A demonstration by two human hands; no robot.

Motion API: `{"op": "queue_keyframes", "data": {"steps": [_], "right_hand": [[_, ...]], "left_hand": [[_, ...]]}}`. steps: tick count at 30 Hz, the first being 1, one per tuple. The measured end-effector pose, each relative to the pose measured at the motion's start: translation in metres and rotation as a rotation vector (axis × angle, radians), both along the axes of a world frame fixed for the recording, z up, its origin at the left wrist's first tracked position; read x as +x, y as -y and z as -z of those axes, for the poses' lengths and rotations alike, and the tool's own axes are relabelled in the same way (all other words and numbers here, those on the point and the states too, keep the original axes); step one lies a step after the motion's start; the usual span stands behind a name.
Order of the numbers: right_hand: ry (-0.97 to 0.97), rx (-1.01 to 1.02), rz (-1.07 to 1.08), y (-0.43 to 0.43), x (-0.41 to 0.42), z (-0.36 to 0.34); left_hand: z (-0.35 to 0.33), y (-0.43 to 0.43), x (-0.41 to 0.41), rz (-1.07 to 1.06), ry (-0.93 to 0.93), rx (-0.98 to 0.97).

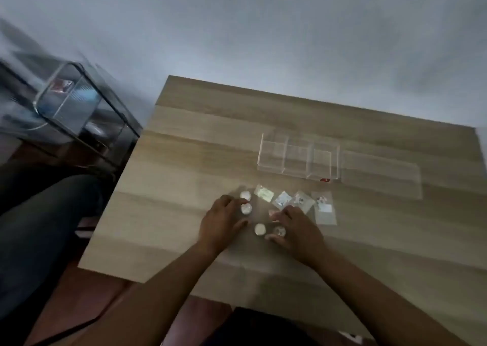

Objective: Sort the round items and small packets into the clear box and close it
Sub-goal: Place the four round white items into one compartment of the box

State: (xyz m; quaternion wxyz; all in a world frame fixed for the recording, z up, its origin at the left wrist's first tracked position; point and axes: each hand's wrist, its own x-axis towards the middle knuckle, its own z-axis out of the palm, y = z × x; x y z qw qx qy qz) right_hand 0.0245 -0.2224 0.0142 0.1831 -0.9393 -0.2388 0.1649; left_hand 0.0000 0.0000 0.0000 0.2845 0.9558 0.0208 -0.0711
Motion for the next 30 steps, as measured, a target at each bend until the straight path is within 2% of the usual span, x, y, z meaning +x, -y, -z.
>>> {"op": "queue_keyframes", "data": {"steps": [4,12,19,25,30], "right_hand": [[-0.037,-0.064,-0.005,-0.001,-0.005,0.004],[-0.056,0.027,0.079,-0.002,-0.013,0.002],[-0.065,0.05,0.069,0.004,-0.015,-0.002],[-0.068,0.151,0.172,0.007,-0.008,-0.004],[-0.02,0.258,0.283,0.015,0.003,-0.007]], "left_hand": [[-0.002,0.004,0.009,-0.017,-0.017,0.019],[0.001,0.009,0.014,-0.051,-0.003,0.003],[-0.01,0.005,0.019,0.0,0.071,-0.015],[-0.044,0.01,0.079,0.041,0.187,-0.077],[-0.054,0.02,0.152,0.161,0.179,0.082]]}}
